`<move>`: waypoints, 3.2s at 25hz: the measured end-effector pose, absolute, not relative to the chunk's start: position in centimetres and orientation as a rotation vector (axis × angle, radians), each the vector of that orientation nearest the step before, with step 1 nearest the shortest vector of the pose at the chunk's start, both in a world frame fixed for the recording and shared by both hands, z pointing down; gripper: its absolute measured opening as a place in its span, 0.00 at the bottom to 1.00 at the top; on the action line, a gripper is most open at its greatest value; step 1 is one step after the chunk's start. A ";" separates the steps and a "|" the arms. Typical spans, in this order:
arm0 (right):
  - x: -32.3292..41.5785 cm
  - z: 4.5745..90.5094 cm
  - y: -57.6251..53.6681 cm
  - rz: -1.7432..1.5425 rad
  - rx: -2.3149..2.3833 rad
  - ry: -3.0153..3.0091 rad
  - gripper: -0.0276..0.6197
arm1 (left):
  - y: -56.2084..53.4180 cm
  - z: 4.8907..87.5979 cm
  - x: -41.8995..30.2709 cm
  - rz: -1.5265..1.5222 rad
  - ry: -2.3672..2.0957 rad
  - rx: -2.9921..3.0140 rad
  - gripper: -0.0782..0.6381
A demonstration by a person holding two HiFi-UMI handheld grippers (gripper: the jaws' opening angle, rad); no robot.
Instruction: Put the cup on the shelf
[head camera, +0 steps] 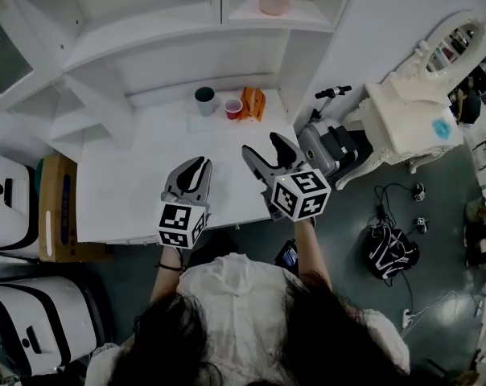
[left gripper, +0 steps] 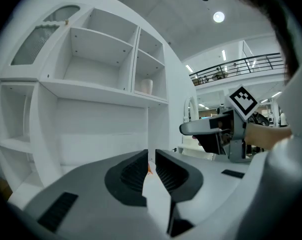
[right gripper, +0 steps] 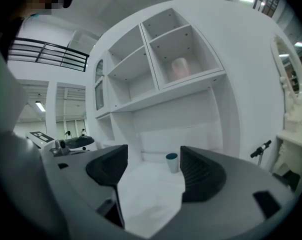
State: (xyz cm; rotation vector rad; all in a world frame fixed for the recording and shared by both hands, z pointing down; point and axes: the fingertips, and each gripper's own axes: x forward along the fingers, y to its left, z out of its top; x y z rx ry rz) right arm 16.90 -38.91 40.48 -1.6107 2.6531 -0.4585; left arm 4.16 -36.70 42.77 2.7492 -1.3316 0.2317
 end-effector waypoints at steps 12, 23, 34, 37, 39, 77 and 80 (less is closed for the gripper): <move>14.4 46.6 -26.7 -0.620 -1.520 2.723 0.56 | -26.8 45.5 4.2 0.298 -1.355 2.690 0.17; 14.8 49.2 -18.1 -0.712 -1.555 2.670 0.33 | -18.2 48.1 5.7 0.375 -1.288 2.663 0.17; 10.5 49.9 -15.7 -0.748 -1.475 2.728 0.29 | -14.8 47.5 1.8 0.404 -1.367 2.635 0.17; 8.8 50.0 -15.1 -0.746 -1.464 2.739 0.28 | -14.0 47.6 0.0 0.405 -1.382 2.626 0.17; 7.3 49.9 -14.6 -0.742 -1.460 2.746 0.28 | -13.3 47.5 -1.4 0.403 -1.390 2.625 0.17; -12.3 53.1 8.7 -0.752 -1.748 2.725 0.21 | 6.8 50.8 -19.4 0.286 -1.130 2.693 0.17; -12.4 53.1 9.3 -0.751 -1.751 2.721 0.21 | 7.3 50.9 -19.5 0.288 -1.122 2.699 0.17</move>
